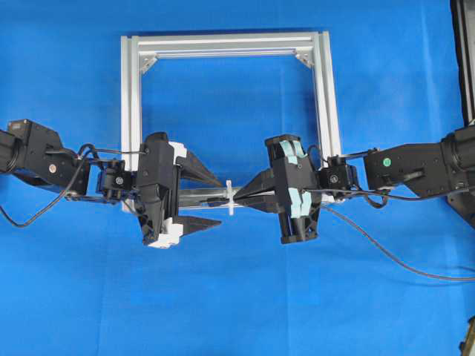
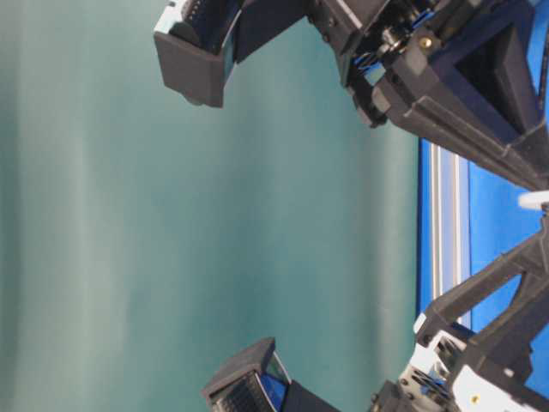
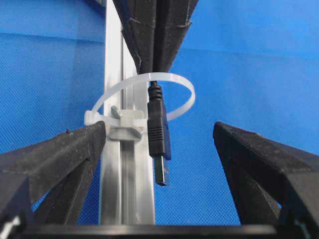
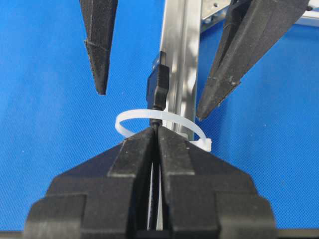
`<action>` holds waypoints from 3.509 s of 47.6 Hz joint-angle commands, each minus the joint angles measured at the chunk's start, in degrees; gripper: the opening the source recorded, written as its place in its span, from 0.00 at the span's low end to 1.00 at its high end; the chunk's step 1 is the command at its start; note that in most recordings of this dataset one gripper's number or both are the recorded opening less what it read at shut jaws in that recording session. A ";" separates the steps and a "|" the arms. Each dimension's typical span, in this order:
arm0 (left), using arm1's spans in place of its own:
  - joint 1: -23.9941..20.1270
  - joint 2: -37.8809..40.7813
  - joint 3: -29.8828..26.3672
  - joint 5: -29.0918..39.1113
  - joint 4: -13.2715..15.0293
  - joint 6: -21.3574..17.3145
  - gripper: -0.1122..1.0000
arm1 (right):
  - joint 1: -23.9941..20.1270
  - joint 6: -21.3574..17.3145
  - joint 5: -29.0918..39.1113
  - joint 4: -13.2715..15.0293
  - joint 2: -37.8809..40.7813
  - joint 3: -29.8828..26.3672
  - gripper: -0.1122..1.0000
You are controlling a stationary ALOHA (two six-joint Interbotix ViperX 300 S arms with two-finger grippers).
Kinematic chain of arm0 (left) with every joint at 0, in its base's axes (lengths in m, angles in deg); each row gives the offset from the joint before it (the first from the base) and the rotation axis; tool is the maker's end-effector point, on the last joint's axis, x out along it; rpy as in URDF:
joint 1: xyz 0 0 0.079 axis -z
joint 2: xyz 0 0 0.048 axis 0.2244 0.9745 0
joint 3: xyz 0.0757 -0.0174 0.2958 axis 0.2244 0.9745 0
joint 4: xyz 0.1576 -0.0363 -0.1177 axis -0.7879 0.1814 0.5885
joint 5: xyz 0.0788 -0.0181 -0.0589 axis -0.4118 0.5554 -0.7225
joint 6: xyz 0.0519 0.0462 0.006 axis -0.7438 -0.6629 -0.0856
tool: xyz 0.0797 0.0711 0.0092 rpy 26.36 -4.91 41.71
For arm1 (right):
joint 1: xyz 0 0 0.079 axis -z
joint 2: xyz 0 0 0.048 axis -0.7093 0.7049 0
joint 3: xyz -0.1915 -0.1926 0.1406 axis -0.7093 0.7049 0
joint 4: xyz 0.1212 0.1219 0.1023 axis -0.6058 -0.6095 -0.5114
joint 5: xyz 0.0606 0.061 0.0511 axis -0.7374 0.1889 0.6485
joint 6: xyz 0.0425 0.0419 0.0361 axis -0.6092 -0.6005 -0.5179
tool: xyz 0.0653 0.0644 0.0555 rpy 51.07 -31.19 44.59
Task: Insert the wire through the string loop located in the center.
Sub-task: 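Move the open left gripper to the plug emerging from the loop and close, then open the right gripper and pull the cable leftward with the left gripper, then hold the cable taut with the left gripper, right gripper open beside loop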
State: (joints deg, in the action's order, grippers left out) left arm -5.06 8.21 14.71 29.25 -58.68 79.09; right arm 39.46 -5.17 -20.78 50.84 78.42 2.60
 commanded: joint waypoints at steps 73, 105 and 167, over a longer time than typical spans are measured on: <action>-1.41 -1.93 -0.26 0.26 0.09 -0.26 0.17 | 0.00 -0.18 -0.09 0.09 -0.79 -1.14 0.94; 1.93 -20.21 20.48 1.58 0.00 0.00 0.17 | -0.53 -0.26 4.39 0.00 -5.19 -0.62 0.92; 1.14 -31.11 29.71 9.93 -0.26 -0.70 0.56 | -0.53 -0.18 4.48 0.09 -5.62 -1.23 0.92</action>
State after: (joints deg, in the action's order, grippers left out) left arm -3.04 -22.73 45.21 38.83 -58.76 78.29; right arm 39.02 -5.35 -16.12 51.01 74.47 2.52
